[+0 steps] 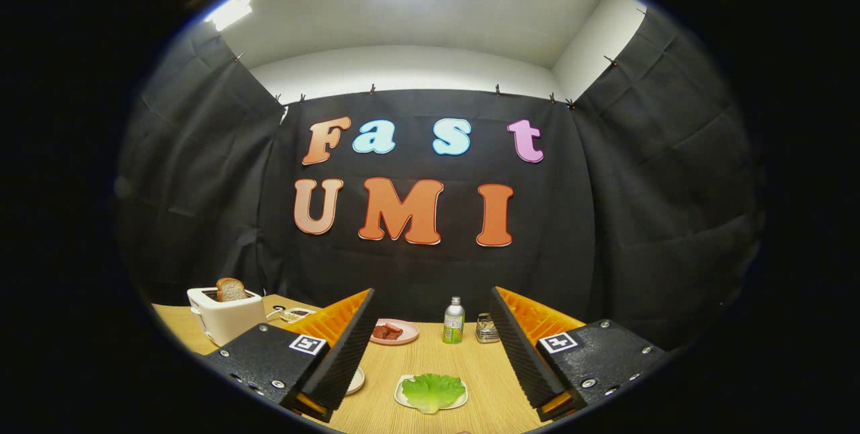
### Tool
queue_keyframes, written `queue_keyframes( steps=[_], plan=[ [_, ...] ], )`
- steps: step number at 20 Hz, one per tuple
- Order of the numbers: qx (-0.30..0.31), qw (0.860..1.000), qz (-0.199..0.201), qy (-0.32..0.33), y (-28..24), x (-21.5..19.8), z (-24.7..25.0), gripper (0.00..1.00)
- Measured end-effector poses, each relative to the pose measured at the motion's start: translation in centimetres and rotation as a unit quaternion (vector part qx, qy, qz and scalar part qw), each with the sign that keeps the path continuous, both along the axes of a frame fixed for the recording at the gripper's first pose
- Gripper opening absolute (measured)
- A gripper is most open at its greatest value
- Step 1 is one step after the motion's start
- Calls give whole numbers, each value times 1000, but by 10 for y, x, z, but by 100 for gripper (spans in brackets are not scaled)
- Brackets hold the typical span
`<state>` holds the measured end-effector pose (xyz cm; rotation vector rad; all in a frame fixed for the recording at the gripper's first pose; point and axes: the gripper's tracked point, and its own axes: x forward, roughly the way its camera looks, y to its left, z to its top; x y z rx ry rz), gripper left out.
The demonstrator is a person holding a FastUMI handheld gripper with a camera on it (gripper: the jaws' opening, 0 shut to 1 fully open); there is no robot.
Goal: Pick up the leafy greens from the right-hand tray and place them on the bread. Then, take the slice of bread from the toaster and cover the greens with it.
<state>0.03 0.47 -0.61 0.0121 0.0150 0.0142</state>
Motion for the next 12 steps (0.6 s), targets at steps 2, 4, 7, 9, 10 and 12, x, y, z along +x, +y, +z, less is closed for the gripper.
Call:
queue_keyframes(
  steps=[2,4,7,9,10,12],
  plan=[
    [0,1000,2,2,1,4,-1,99],
    [-1,1000,8,3,3,10,-2,99],
    [6,1000,12,5,2,22,-2,99],
    [11,1000,15,11,2,33,-9,99],
    [7,1000,17,18,3,40,-16,99],
    [-12,999,22,48,4,52,-37,99]
  ],
)
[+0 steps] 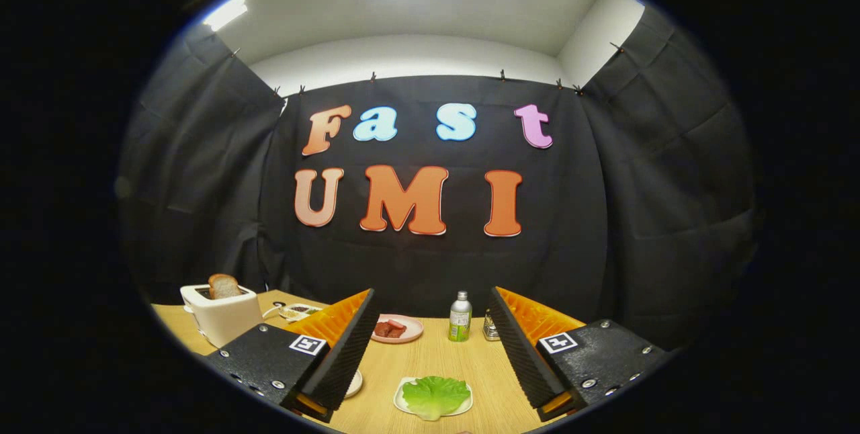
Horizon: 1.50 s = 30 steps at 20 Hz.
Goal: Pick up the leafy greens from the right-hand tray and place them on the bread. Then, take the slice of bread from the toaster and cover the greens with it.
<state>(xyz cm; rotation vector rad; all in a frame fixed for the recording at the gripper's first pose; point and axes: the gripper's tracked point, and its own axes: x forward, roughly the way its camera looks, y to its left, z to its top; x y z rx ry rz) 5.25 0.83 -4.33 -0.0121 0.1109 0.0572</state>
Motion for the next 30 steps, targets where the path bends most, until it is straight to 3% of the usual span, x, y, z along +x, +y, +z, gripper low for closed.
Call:
queue_keyframes(
  steps=[5,11,13,18,27,30],
  plan=[
    [-2,997,40,65,15,19,-27,99],
    [-28,982,62,175,22,40,-87,99],
    [-24,973,79,215,29,39,-111,99],
    [-10,941,79,330,30,39,-177,97],
    [-31,886,92,453,31,36,-248,95],
    [-20,867,85,490,27,31,-265,87]
  ],
)
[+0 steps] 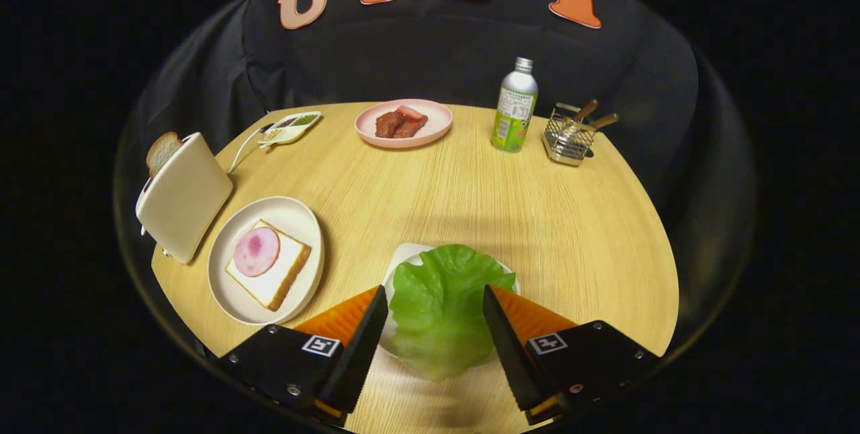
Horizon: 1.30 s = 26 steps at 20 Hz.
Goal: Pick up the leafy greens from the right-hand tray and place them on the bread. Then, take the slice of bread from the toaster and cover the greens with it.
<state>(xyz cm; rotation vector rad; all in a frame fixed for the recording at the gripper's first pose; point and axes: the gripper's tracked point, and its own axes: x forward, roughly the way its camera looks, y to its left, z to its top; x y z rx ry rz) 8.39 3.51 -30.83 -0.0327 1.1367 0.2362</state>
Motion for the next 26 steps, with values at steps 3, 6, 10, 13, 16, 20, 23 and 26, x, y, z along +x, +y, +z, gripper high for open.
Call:
queue_keyframes(
  steps=[3,6,10,13,16,20,23,26],
  plan=[
    [0,999,-2,45,-1,-7,-16,84],
    [-15,997,1,75,-4,-12,-31,84],
    [-29,995,-7,92,-8,-11,-46,81],
    [-34,995,-11,92,-8,-7,-51,71],
    [-36,996,-18,86,-8,-4,-49,55],
    [-23,996,-34,80,-7,1,-50,20],
    [18,995,-55,83,-1,0,-43,7],
    [42,995,-61,69,5,4,-27,6]
  ],
)
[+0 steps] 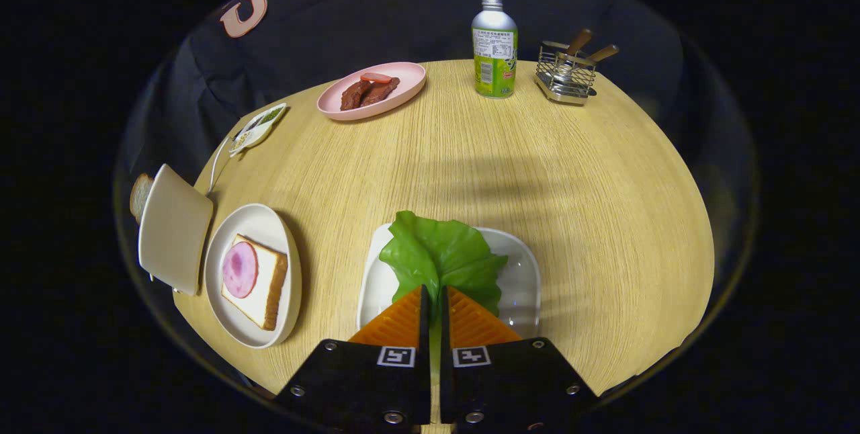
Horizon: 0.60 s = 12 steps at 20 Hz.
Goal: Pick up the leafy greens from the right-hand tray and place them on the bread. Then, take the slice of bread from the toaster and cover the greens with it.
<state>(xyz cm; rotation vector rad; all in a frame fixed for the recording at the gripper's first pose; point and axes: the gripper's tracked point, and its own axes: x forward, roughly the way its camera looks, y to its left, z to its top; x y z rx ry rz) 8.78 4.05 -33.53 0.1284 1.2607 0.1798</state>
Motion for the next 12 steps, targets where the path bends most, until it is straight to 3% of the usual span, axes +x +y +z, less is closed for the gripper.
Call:
queue_keyframes(
  steps=[12],
  plan=[
    [66,995,44,-61,72,10,65,6]
  ],
)
